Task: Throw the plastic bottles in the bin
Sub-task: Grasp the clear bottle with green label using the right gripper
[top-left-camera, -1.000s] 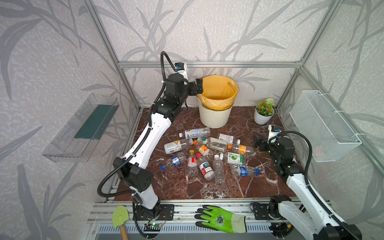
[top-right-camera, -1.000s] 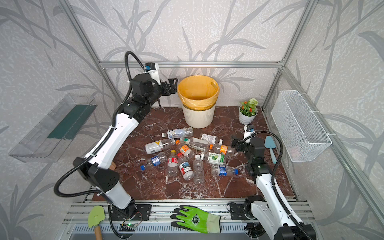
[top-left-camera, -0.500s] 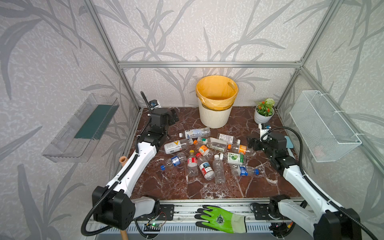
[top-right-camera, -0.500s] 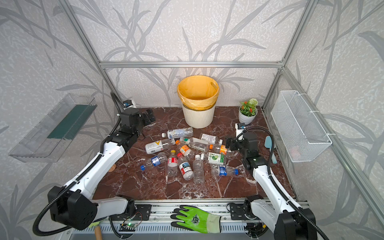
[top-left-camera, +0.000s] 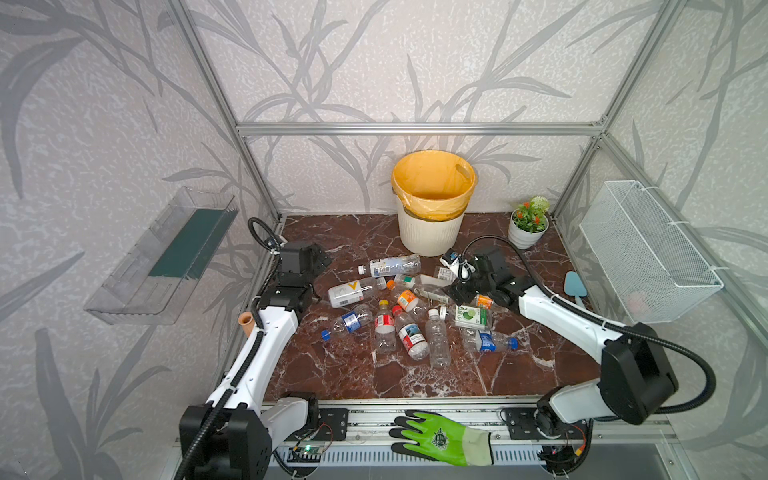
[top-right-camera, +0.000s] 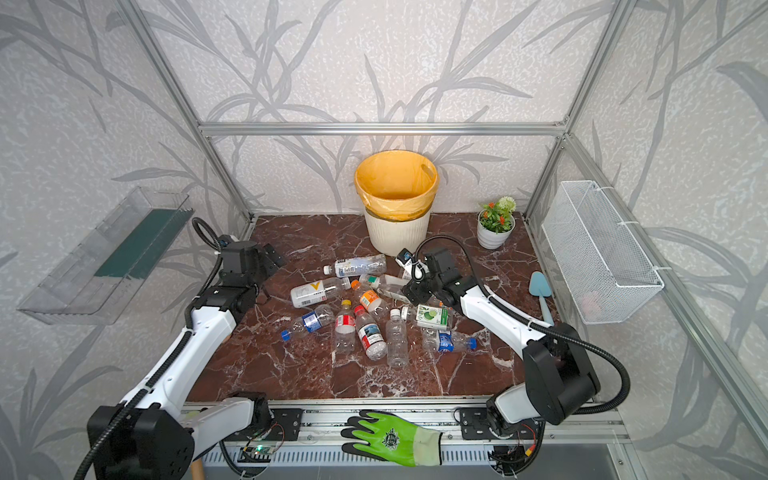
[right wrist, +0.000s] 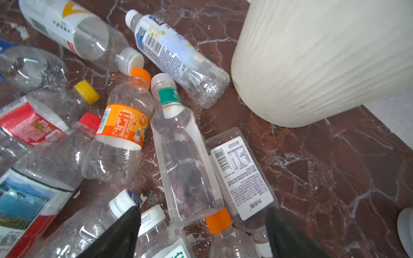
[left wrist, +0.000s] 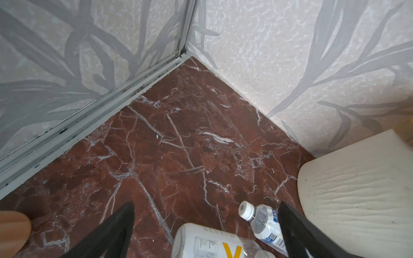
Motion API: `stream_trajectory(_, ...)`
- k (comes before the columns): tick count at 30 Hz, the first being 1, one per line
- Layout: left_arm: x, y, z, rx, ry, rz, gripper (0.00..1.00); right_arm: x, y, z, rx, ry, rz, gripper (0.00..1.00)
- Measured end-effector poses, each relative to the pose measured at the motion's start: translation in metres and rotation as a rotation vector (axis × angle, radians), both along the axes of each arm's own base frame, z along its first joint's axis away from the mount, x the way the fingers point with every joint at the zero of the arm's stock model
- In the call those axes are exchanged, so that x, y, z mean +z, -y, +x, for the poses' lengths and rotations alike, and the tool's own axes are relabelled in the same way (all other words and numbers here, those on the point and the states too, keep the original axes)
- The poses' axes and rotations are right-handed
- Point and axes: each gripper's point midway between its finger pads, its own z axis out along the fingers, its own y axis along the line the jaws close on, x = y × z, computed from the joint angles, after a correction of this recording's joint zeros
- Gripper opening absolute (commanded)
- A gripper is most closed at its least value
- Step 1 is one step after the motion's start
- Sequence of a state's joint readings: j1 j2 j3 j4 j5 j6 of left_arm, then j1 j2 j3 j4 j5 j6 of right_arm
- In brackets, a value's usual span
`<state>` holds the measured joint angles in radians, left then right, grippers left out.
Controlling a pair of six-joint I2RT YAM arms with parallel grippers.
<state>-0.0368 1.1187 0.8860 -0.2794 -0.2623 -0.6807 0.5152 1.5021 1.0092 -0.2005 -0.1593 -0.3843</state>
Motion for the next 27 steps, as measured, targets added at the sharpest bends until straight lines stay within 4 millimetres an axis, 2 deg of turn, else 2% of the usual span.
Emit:
stream_trajectory(5, -0.015, -0.010, -0.010, 0.039, -0.032, -0.021, 0.99, -0.016, -0.017, 0.002, 0.093, -0.040, -0.072, 0.83)
stream_trajectory(11, -0.016, -0.017, -0.014, 0.063, -0.031, -0.036, 0.99, -0.038, -0.027, -0.001, 0.154, -0.093, -0.138, 0.80)
stream_trajectory(17, -0.018, -0.018, -0.015, 0.064, -0.036, -0.046, 0.99, -0.059, -0.034, 0.006, 0.175, -0.117, -0.194, 0.78)
stream_trajectory(21, -0.020, -0.019, -0.015, 0.063, -0.039, -0.050, 0.99, -0.067, -0.036, 0.010, 0.183, -0.120, -0.226, 0.77)
stream_trajectory(27, -0.025, -0.018, -0.016, 0.058, -0.050, -0.057, 0.99, -0.070, -0.042, 0.017, 0.197, -0.118, -0.263, 0.76)
